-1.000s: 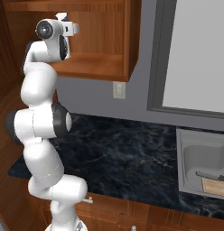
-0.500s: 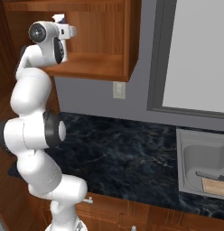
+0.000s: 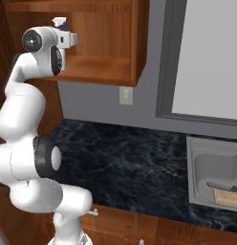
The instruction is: Move the cutting board and knife to the sink. Then move spray from the cabinet to the counter.
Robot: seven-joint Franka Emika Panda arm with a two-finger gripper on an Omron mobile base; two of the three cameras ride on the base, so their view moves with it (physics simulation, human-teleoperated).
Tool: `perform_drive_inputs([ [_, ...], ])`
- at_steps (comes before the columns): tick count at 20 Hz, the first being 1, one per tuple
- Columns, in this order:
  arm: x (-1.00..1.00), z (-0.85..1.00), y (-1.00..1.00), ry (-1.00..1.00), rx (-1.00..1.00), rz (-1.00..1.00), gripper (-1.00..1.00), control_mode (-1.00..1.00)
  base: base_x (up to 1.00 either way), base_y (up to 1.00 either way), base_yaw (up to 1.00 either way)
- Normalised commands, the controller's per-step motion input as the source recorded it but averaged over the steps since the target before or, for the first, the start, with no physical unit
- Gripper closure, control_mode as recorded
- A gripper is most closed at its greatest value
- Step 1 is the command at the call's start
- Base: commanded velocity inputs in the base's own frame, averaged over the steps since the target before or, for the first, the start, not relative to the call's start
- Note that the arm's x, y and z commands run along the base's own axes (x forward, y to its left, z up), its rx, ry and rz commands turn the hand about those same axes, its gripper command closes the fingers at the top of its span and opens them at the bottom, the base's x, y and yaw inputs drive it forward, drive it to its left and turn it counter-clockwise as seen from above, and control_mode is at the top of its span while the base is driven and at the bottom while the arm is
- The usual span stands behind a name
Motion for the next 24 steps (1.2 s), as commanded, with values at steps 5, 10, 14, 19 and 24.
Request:
perform_drive_inputs([
  [5, -0.62, 0.03, -0.14, 0.00, 0.10, 0.00, 1.00, -1.00, 0.00, 0.00, 0.00],
  [10, -0.62, 0.04, -0.16, 0.00, 0.07, 0.00, 1.00, -1.00, 0.00, 0.00, 0.00],
  [14, -0.59, 0.02, -0.30, 0.00, 0.05, 0.00, 1.00, -1.00, 0.00, 0.00, 0.00],
  [19, -0.59, 0.00, -0.36, -0.01, 0.01, 0.02, 1.00, -1.00, 0.00, 0.00, 0.00],
  [24, -0.46, -0.02, -0.40, 0.03, 0.00, 0.07, 1.00, -1.00, 0.00, 0.00, 0.00],
])
